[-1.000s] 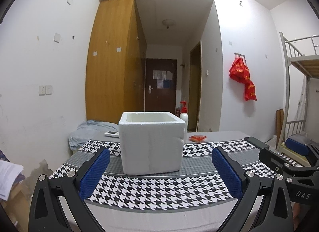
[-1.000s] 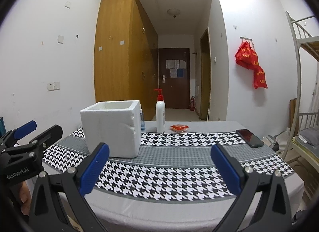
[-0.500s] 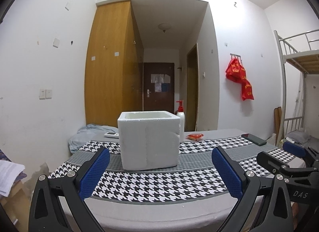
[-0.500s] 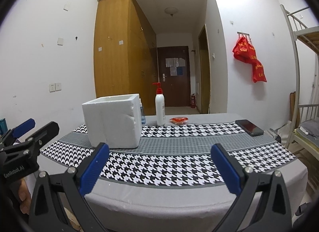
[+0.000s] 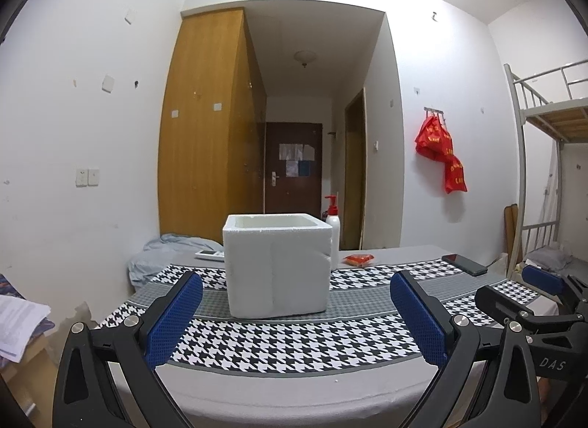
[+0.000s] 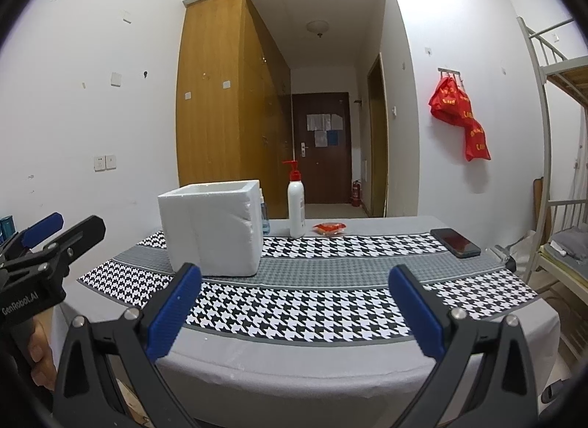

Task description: Organize soft objects

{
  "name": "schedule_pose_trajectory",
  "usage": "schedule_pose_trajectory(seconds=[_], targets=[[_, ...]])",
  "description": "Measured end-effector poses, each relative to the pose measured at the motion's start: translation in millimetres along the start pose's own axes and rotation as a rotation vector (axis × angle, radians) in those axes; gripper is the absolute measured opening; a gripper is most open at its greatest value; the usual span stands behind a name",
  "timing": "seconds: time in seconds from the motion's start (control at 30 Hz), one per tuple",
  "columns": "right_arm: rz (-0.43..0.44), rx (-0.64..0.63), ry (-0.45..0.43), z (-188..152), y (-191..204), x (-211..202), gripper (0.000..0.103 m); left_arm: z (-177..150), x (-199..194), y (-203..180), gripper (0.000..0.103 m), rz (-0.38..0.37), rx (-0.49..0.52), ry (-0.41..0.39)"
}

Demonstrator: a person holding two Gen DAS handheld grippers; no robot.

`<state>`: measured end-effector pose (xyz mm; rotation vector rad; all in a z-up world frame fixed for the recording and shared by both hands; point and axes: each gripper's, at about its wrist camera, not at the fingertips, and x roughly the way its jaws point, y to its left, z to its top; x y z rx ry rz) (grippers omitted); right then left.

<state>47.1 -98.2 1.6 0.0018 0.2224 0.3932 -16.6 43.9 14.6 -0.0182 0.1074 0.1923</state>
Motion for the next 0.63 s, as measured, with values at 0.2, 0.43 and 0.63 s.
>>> schedule_pose_trajectory(seconds=[0.2,0.43,0.63], targets=[[0.003,0.001,0.002,-0.3,0.0,1.6,0.103,-2.3,0.6,1.2,0.102,0.004,-0.001,0.007],[0.001,-0.001,0.003,0.3,-0.2,0.8,0.103,-1.4,-0.9,0.0,0.102,-0.004,0.006,-0.002],[0.001,-0.002,0.003,0.1,1.2,0.5,0.103,-1.2,-1.6,1.9,0.102,-0.001,-0.004,-0.006]])
